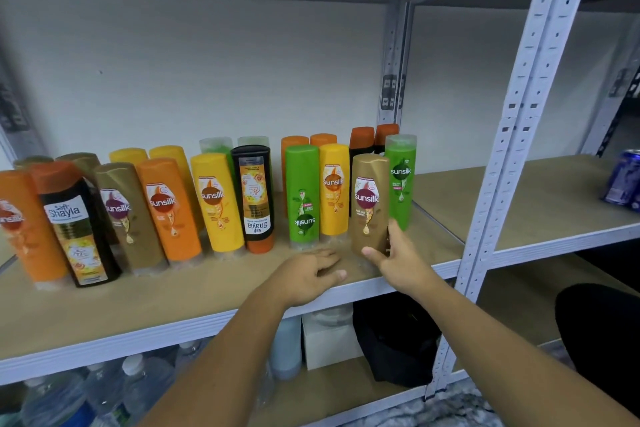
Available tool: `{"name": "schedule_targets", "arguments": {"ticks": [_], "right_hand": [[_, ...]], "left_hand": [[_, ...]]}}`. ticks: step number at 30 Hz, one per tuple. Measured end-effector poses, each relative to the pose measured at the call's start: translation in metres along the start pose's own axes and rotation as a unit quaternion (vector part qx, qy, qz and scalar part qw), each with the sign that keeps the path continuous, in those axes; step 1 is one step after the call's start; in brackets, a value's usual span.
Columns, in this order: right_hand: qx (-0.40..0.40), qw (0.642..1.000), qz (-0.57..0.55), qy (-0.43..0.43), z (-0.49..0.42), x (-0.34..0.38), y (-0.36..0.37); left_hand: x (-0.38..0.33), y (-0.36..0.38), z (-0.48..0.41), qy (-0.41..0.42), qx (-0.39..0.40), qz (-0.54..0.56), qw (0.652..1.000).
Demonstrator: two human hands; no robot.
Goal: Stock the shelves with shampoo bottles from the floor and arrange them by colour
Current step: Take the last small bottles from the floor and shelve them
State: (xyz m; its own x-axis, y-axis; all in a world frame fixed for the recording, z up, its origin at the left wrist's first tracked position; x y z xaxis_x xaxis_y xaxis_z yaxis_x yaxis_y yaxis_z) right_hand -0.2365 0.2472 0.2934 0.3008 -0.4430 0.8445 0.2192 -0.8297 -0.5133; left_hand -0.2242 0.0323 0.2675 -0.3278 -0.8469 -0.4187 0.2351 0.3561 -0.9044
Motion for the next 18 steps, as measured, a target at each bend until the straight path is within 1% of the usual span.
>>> {"name": "schedule_targets", "arguments": {"ticks": [4,8,10,14,18], "right_hand": [[-0.044,0.998,0.033,0.030,-0.014,-0.014,-0.008],[-0.062,0.993,0.082,0.065,-0.025,-0.027,-0.012],[-0.071,0.992,0.083,0.067,-0.029,-0.027,-0.011],[-0.098,0.992,0.046,0.072,-0.037,-0.024,-0.006],[-0.112,0.988,0.064,0.089,-0.049,-0.028,-0.003]], "left_hand": [[0.005,0.001,-0.003,0.000,-0.013,0.015,1.000],[0.006,0.002,-0.004,0.001,-0.021,0.007,1.000],[0.005,0.003,-0.003,0.002,-0.034,-0.004,0.999],[0.001,0.006,-0.002,0.002,-0.049,-0.031,0.998],[0.001,0.006,-0.002,0.001,-0.053,-0.033,0.998]]}}
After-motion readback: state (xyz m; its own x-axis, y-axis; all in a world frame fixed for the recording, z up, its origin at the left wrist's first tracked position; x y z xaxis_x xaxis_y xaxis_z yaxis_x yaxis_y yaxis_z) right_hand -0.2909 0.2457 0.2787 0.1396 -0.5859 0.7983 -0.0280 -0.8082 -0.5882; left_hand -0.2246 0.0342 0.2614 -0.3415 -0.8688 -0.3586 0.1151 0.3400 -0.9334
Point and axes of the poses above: each hand's wrist, its own z-axis away from the middle knuckle, its own y-axis out of the palm, x = y × z, the point moved 1 cm from there along -z, towards the middle knuckle, and after that the axes turned 11 degrees about x, right-handed, at the moved point
